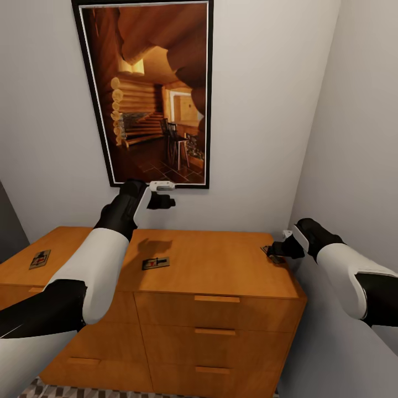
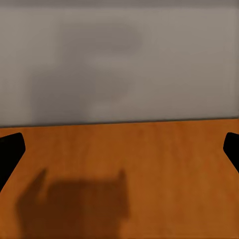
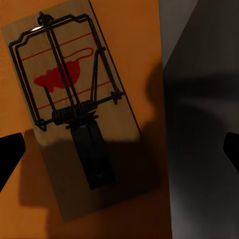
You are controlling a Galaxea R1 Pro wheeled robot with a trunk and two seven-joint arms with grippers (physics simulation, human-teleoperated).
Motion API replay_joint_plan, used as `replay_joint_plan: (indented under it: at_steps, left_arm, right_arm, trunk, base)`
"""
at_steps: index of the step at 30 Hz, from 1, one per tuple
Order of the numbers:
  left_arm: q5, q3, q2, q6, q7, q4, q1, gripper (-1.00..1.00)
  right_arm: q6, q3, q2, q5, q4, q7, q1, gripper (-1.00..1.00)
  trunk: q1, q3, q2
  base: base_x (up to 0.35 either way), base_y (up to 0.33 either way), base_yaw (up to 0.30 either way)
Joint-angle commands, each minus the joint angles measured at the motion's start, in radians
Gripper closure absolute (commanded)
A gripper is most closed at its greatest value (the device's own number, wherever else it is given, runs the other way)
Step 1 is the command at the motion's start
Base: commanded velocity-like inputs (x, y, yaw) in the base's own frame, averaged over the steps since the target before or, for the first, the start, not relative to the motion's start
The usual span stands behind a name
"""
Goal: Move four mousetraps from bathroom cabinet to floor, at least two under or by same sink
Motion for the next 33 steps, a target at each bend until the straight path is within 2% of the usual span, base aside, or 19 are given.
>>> replay_joint_plan:
  at_steps: [1, 33]
  left_arm:
    - [-0.002, 0.001, -0.001, 0.004, 0.001, -0.001, -0.001, -1.00]
    - [-0.006, 0.001, -0.001, 0.003, 0.001, 0.031, -0.001, -1.00]
  right_arm:
    - [0.004, -0.003, 0.000, 0.005, -0.001, 0.005, 0.000, -1.00]
    - [-0.009, -0.003, -0.001, 0.014, 0.049, 0.000, 0.000, -1.00]
  trunk:
    - [0.000, -0.001, -0.001]
    - [0.000, -0.001, -0.001]
  base:
    - [0.000, 0.000, 0.000]
    - [0.000, 0.000, 0.000]
